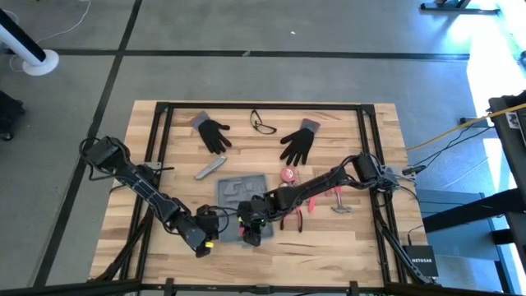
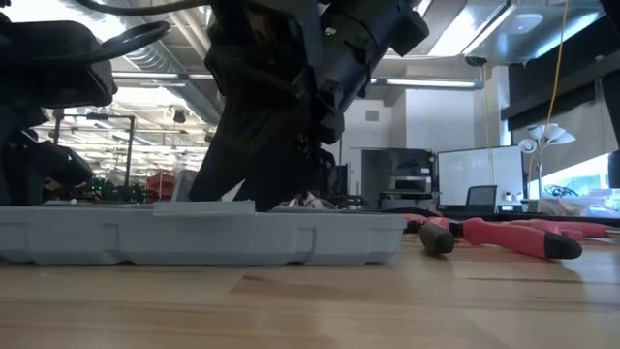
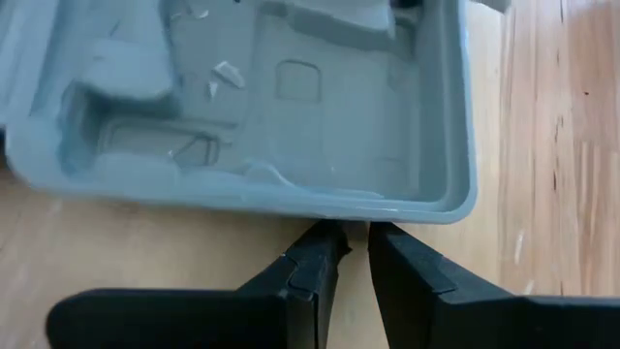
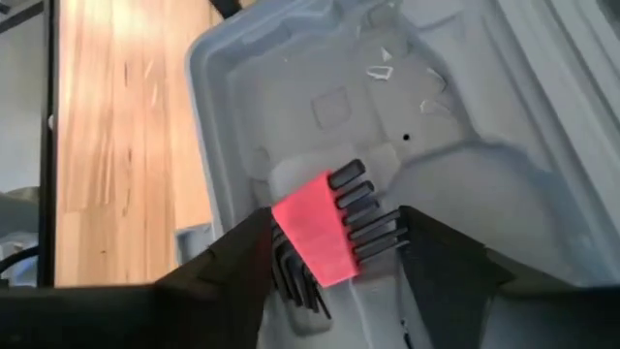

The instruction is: Prefit tool cases

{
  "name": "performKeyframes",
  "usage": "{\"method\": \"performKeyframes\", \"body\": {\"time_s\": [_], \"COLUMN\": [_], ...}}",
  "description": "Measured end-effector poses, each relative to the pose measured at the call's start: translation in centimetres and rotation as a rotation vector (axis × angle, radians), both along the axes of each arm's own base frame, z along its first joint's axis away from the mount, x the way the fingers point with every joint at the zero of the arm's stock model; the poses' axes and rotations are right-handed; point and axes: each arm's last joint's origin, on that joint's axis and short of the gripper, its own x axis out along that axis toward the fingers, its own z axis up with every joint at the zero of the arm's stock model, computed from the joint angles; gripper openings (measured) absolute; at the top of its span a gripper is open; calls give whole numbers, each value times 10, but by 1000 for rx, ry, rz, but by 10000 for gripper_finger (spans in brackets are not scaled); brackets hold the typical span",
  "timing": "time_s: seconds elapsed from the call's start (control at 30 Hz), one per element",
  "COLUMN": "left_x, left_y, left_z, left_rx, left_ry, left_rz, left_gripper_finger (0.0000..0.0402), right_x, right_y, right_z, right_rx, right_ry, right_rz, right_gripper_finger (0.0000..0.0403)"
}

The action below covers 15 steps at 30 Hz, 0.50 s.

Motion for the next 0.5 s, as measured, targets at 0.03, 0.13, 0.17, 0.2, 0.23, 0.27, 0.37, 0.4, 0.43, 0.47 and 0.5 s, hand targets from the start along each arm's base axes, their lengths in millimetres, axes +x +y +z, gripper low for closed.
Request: {"method": "performKeyframes", "body": {"time_s": [0.03,0.13,0.17,0.2,0.23,0.27,0.37,0.4,0.43,0.47,0.5], "left_x": [0,0,0,1,1,2,3,3,3,3,3], "left_y": [0,0,1,1,2,3,6,6,6,6,6], "left_z": [0,0,0,0,0,0,1,1,1,1,1], "left_rx": [0,-2,-2,-3,-3,-5,-7,-8,-10,-15,-19], "left_ry": [1,2,2,3,4,4,3,2,1,2,3], "left_rz": [0,7,9,11,14,18,35,39,44,52,57], "left_gripper_finger": [62,62,62,62,62,62,62,62,62,62,62], "right_x": [-1,-2,-2,-2,-1,-1,0,-1,-1,-1,-2], "right_y": [2,5,5,6,7,8,10,10,9,9,9], "right_z": [0,0,0,0,3,5,6,6,7,9,11], "right_rx": [0,-21,-24,-22,-14,-6,34,41,46,49,49], "right_ry": [0,-6,-7,-11,-21,-34,-35,-27,-22,-22,-25], "right_rz": [5,17,19,22,26,33,50,39,31,28,28], "right_gripper_finger": [182,130,108,85,61,35,11,11,10,6,4]}}
